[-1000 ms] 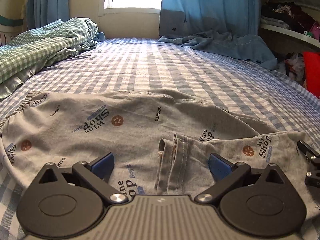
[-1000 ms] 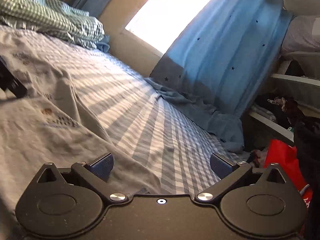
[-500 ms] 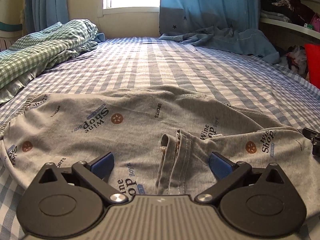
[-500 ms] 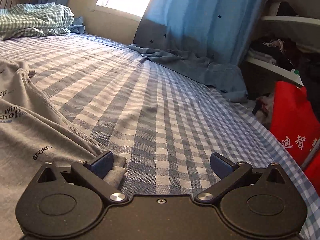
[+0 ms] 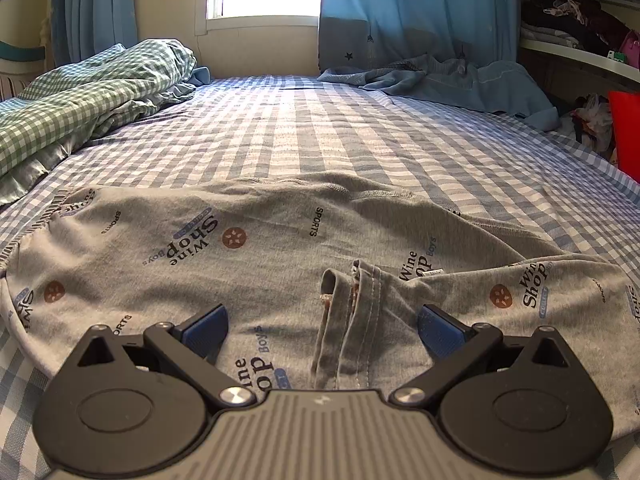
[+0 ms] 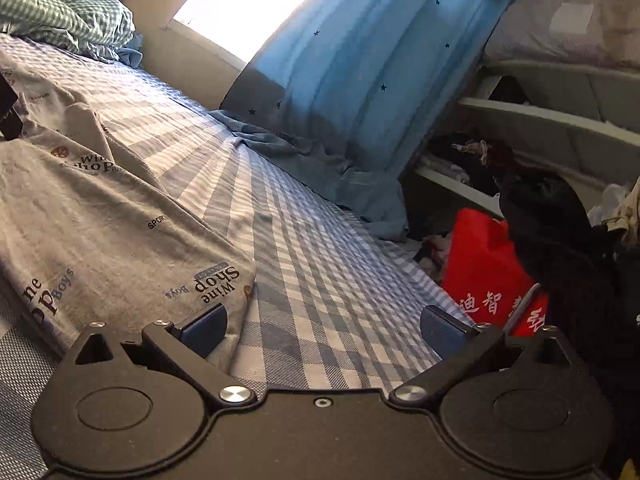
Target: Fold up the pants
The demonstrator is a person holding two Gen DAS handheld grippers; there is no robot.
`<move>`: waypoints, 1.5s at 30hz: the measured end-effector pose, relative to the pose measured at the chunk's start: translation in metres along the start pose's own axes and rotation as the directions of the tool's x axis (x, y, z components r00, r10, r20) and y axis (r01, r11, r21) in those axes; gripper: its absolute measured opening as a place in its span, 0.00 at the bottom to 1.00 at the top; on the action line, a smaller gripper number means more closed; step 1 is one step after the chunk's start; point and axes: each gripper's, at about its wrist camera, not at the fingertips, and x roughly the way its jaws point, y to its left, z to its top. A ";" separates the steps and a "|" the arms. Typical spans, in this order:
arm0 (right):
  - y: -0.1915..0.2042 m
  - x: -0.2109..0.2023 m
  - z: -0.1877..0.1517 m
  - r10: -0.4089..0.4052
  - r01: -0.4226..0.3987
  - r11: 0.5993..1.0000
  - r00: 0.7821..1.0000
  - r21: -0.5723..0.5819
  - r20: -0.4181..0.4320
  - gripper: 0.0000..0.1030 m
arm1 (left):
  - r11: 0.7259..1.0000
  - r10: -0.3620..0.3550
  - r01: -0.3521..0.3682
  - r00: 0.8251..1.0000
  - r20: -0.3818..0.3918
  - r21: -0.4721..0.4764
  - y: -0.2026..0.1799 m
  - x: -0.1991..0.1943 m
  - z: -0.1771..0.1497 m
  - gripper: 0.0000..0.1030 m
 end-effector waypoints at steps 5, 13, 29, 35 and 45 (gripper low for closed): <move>0.006 -0.008 -0.004 -0.049 0.051 0.998 0.997 -0.029 0.052 0.99 | 1.000 -0.019 0.019 1.000 0.008 -0.025 0.003 -0.002 0.001 1.00; 0.008 -0.009 -0.003 -0.063 0.065 0.997 0.996 -0.031 0.061 0.99 | 0.993 -0.055 0.058 0.998 0.031 -0.107 0.040 -0.037 0.003 1.00; 0.043 0.033 0.121 0.183 -0.184 0.983 0.967 -0.010 0.180 0.99 | 0.903 0.126 -0.104 0.992 0.025 -0.417 0.196 -0.068 -0.003 1.00; 0.134 0.088 0.199 0.405 -0.383 0.914 0.886 -0.134 0.225 0.99 | 0.831 0.138 -0.087 0.989 0.052 -0.549 0.243 -0.051 -0.008 1.00; 0.202 0.138 0.210 0.481 -0.455 0.865 0.872 -0.210 0.091 0.99 | 0.869 0.181 -0.114 0.979 0.096 -0.481 0.236 -0.035 -0.009 1.00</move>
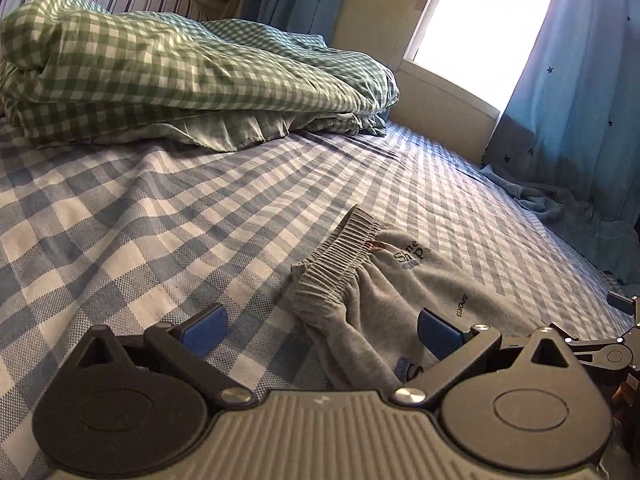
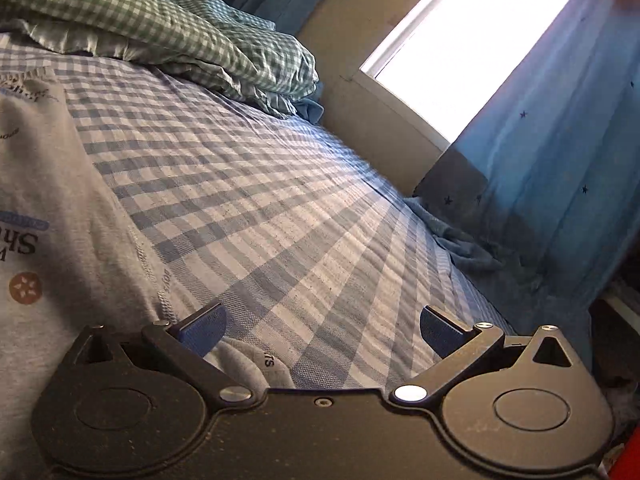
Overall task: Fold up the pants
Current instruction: 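Grasp the grey elastic waistband with the left tool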
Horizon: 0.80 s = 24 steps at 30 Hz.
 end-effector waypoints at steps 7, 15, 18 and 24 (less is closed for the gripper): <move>-0.011 -0.015 0.003 -0.088 0.088 0.995 0.996 -0.048 0.002 0.99 | 0.996 -0.059 0.060 0.998 0.028 -0.072 0.014 -0.004 0.000 1.00; -0.009 -0.040 -0.028 -0.080 0.075 0.991 0.996 -0.111 -0.043 0.99 | 0.995 -0.056 0.058 0.998 0.029 -0.079 0.016 -0.004 -0.001 1.00; -0.017 -0.050 -0.019 -0.094 0.090 0.992 0.995 -0.089 -0.042 0.99 | 0.995 -0.055 0.057 0.998 0.024 -0.077 0.015 -0.004 0.001 1.00; -0.024 -0.126 -0.030 -0.086 0.086 0.996 0.996 0.003 0.022 0.99 | 0.973 -0.183 0.184 0.983 0.020 -0.137 0.016 -0.001 0.010 0.99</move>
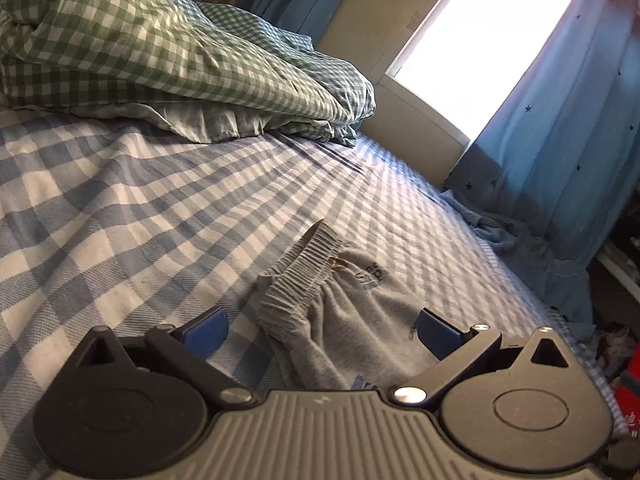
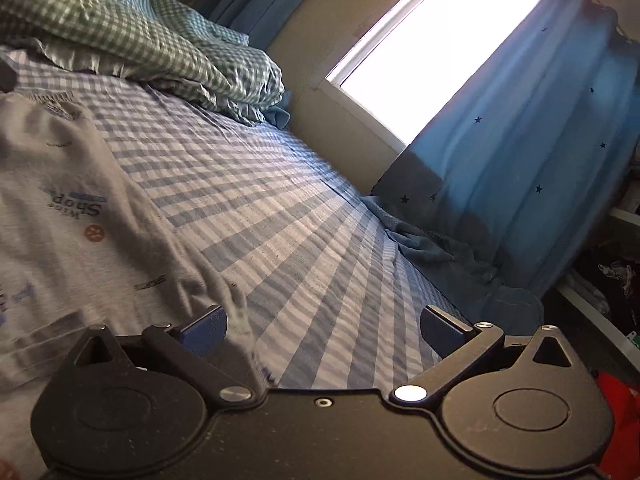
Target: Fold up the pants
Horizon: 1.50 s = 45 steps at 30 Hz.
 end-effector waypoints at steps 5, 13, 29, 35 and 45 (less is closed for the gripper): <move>0.003 -0.054 -0.034 0.001 0.005 0.994 0.999 0.113 -0.050 0.99 | 0.997 0.016 -0.016 1.000 0.002 -0.070 0.015 0.018 0.011 0.85; 0.024 -0.058 -0.054 -0.001 0.018 0.989 0.993 0.148 -0.116 0.99 | 0.997 0.054 -0.054 0.999 -0.008 -0.060 0.015 0.021 0.013 0.73; 0.023 -0.054 -0.055 0.008 0.011 0.988 0.993 0.155 -0.121 0.99 | 0.991 0.119 -0.122 0.991 -0.058 -0.053 0.007 0.032 0.020 0.48; 0.023 -0.054 -0.055 0.009 0.011 0.988 0.993 0.156 -0.121 0.99 | 0.992 0.106 -0.111 0.991 -0.080 -0.067 0.012 0.033 0.023 0.25; 0.023 -0.054 -0.055 0.008 0.011 0.988 0.993 0.156 -0.121 0.99 | 0.990 0.125 -0.120 0.991 -0.050 0.079 -0.033 0.020 0.041 0.14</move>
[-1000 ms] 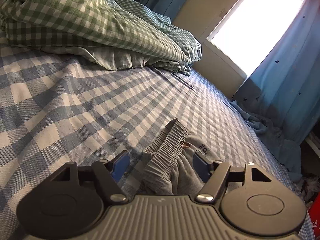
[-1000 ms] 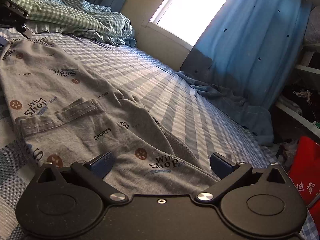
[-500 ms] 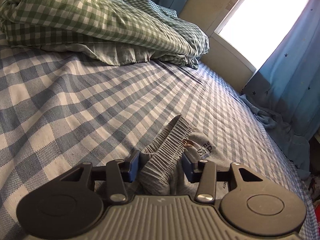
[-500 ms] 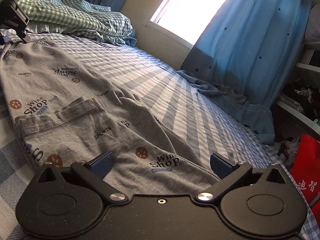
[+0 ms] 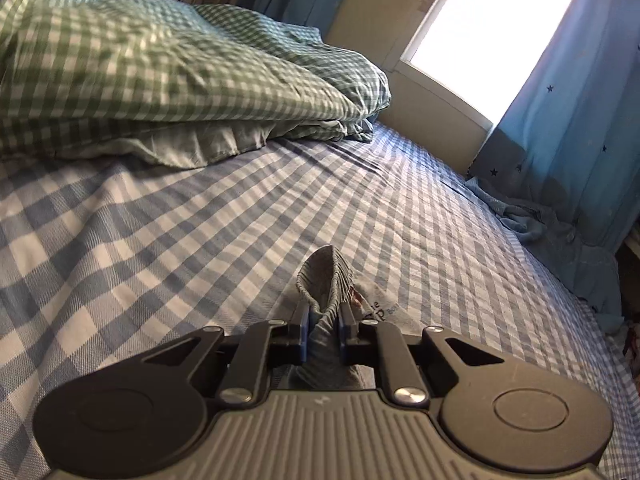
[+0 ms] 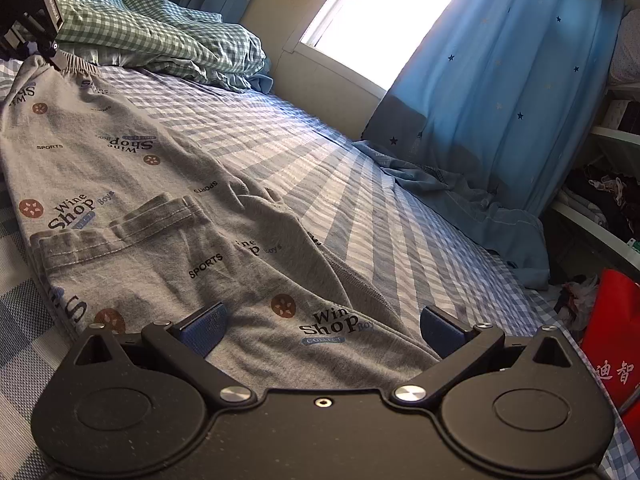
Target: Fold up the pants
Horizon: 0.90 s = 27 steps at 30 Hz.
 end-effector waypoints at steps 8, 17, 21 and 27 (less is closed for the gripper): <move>0.000 0.000 0.000 0.001 -0.001 1.000 1.000 0.002 0.000 0.99 | 0.998 0.008 -0.007 1.000 -0.006 0.059 -0.028 -0.013 0.009 0.13; -0.029 -0.015 -0.002 0.004 -0.014 0.990 0.998 0.139 0.065 0.99 | 0.959 -0.173 0.163 0.985 0.026 0.232 -0.121 -0.057 0.009 0.13; -0.063 -0.035 -0.016 -0.064 0.044 0.978 0.994 0.206 0.087 0.99 | 0.910 -0.274 0.258 0.962 0.005 0.324 -0.172 -0.081 -0.004 0.13; -0.115 -0.062 -0.056 -0.169 0.151 0.953 0.985 0.262 0.046 0.99 | 0.808 -0.409 0.397 0.910 -0.072 0.435 -0.244 -0.105 -0.045 0.13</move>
